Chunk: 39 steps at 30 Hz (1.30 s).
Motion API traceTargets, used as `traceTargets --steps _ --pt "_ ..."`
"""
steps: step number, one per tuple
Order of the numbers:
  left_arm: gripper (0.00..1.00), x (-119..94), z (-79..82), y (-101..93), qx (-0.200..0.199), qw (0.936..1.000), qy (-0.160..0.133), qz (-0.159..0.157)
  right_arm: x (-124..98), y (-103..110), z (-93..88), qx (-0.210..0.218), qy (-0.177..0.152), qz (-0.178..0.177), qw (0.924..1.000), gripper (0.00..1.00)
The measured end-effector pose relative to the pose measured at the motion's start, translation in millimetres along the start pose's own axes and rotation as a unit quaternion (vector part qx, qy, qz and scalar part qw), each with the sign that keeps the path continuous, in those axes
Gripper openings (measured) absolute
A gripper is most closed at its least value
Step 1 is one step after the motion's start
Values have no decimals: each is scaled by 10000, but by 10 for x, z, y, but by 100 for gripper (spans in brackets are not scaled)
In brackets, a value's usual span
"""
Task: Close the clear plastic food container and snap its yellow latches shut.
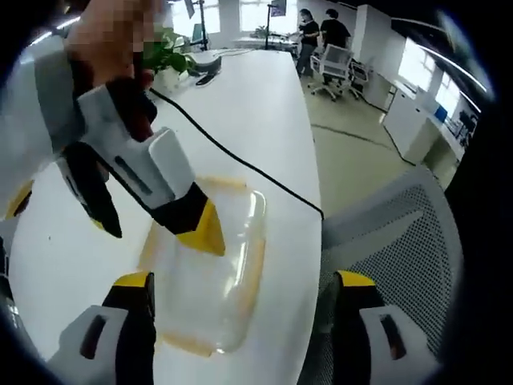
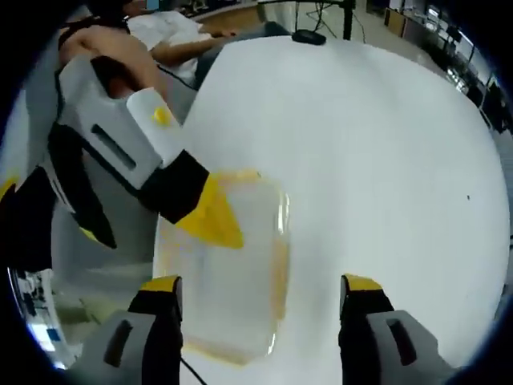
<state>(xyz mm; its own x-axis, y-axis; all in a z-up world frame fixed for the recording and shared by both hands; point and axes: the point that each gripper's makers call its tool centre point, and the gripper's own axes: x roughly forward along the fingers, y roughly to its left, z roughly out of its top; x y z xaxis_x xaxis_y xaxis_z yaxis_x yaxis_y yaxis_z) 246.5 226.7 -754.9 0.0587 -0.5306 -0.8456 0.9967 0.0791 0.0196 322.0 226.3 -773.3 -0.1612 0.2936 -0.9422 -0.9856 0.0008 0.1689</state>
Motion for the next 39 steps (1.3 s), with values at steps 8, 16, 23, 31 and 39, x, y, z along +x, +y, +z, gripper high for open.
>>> traceTargets --steps 8,16,23,31,39 --pt "99 -8 -49 75 121 9998 128 54 -85 147 -17 158 -512 -143 9985 89" --pt "99 -47 -96 196 301 9990 297 119 -75 223 -149 -9 -595 -565 9966 94" --pt "99 -29 -155 247 546 9975 447 101 -75 298 -229 -64 -633 -843 9944 95" --pt "99 -4 -223 313 660 9963 551 -20 -69 326 -300 -96 -676 -1166 9908 95" --pt "98 29 -313 421 819 9940 725 -89 -16 339 -331 -84 -668 -1318 9890 94"
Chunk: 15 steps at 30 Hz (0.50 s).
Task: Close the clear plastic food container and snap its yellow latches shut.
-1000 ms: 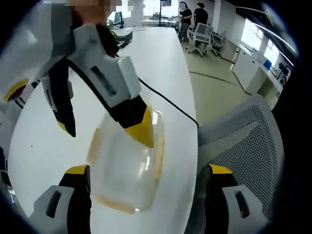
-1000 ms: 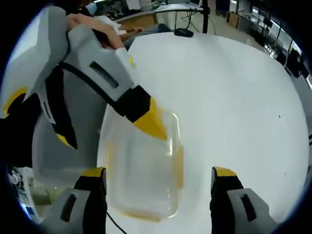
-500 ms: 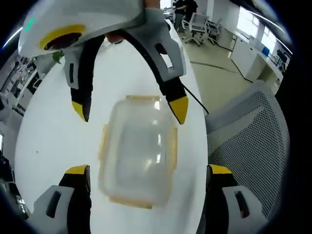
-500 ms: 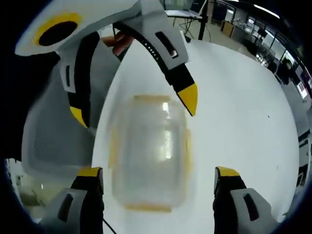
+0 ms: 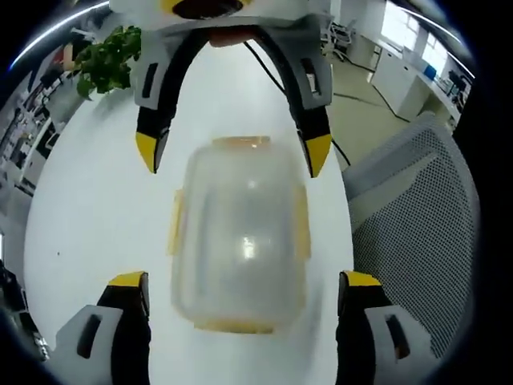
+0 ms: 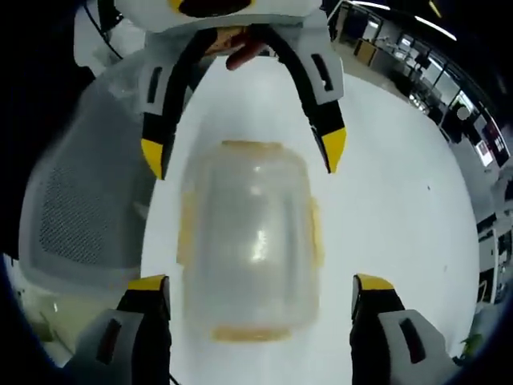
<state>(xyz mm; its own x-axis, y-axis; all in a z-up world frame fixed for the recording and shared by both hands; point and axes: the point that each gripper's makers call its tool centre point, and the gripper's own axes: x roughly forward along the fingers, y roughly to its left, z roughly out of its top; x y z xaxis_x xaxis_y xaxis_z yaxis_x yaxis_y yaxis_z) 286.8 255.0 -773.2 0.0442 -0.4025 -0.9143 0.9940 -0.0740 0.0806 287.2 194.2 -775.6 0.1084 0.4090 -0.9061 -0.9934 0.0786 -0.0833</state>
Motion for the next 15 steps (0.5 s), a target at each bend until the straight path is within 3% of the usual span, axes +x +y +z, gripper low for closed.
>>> traceTargets --steps 6,15 --pt "98 68 -56 5 21 9998 133 -117 53 58 -39 -323 217 -30 9992 94" --pt "96 117 -88 7 84 9995 248 -154 99 56 -185 -335 450 31 9984 89"
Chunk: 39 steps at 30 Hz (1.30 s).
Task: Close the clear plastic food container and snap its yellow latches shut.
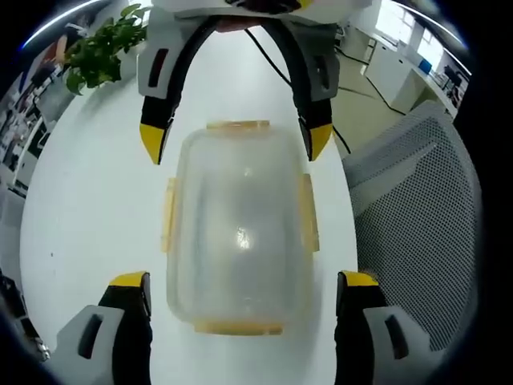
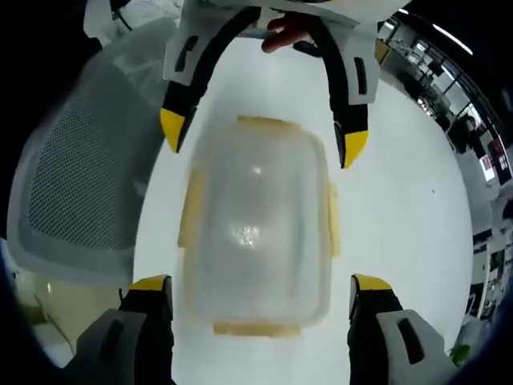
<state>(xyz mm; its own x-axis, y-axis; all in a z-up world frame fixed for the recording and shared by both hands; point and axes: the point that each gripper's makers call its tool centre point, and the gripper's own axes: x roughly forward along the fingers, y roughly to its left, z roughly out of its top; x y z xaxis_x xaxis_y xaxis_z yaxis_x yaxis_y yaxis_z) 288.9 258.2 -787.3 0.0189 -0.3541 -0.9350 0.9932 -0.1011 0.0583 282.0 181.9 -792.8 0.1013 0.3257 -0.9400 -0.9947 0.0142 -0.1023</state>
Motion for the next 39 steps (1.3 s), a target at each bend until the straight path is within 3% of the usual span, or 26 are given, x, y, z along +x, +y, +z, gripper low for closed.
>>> traceTargets --steps 7,12,16,29,39 --pt "91 94 -52 -12 58 9997 221 49 81 -2 -21 90 74 33 9999 81" --pt "90 135 -50 -13 131 9995 268 59 89 -7 -41 48 105 10 9999 81" --pt "82 127 -50 40 150 9993 287 178 95 -5 -44 45 94 53 9999 81" --pt "82 139 -80 19 134 9993 295 163 107 0 -14 143 34 -4 9999 80" --pt "82 94 -220 30 156 9992 338 162 165 -10 122 198 20 -23 9998 80"
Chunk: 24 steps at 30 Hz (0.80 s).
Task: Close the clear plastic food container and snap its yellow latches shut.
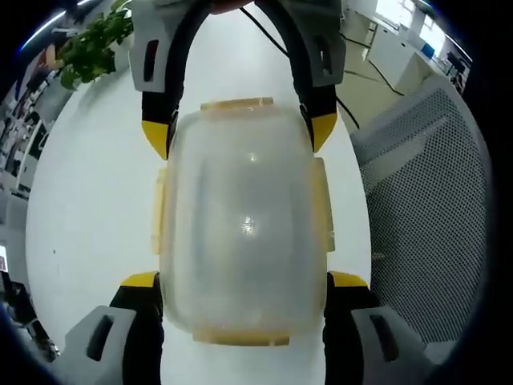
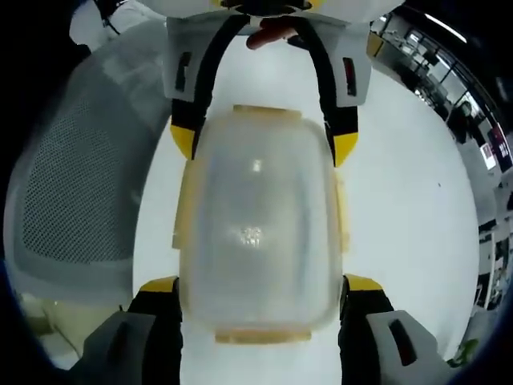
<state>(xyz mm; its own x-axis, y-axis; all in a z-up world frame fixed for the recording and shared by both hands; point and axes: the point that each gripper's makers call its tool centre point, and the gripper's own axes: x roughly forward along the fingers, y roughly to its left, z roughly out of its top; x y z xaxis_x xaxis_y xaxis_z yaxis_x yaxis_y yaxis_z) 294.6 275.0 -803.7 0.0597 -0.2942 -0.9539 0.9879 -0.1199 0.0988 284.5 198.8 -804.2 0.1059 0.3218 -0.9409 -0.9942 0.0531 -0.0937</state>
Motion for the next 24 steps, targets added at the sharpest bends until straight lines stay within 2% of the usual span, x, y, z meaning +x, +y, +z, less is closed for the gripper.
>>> traceTargets --steps 11,24 --pt "82 -38 -136 14 61 10000 -2 -16 42 -9 139 71 37 -22 10000 81" --pt "82 -117 -451 40 11 10000 5 -21 158 -63 438 41 21 -14 10000 81"
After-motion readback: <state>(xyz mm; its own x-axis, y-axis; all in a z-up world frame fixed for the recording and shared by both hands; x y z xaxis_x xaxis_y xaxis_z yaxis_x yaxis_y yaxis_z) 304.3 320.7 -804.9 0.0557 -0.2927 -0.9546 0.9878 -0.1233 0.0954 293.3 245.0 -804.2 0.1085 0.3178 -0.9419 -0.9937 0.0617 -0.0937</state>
